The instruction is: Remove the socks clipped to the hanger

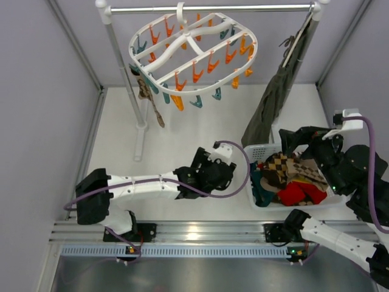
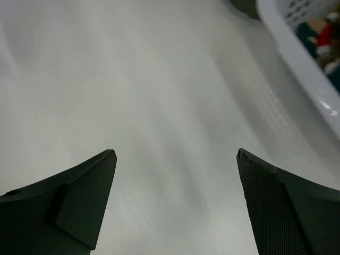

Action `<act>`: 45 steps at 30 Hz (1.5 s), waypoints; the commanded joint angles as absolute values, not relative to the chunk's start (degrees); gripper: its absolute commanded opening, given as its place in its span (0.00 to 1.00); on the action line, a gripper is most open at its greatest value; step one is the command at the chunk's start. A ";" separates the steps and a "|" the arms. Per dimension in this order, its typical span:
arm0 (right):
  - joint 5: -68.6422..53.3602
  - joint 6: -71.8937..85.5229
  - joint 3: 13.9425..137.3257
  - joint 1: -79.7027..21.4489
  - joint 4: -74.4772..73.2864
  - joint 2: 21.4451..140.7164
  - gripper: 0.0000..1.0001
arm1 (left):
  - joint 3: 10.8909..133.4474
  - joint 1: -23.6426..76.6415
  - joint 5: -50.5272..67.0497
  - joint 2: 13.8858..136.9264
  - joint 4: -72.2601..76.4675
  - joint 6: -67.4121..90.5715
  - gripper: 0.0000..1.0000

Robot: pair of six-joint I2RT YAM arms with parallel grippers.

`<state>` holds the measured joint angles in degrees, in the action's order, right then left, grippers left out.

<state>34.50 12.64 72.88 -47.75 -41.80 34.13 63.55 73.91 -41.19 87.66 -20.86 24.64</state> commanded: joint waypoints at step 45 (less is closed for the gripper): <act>12.66 9.84 63.37 -48.25 -24.35 37.27 1.00 | 61.44 18.90 -38.67 99.32 28.30 12.39 0.71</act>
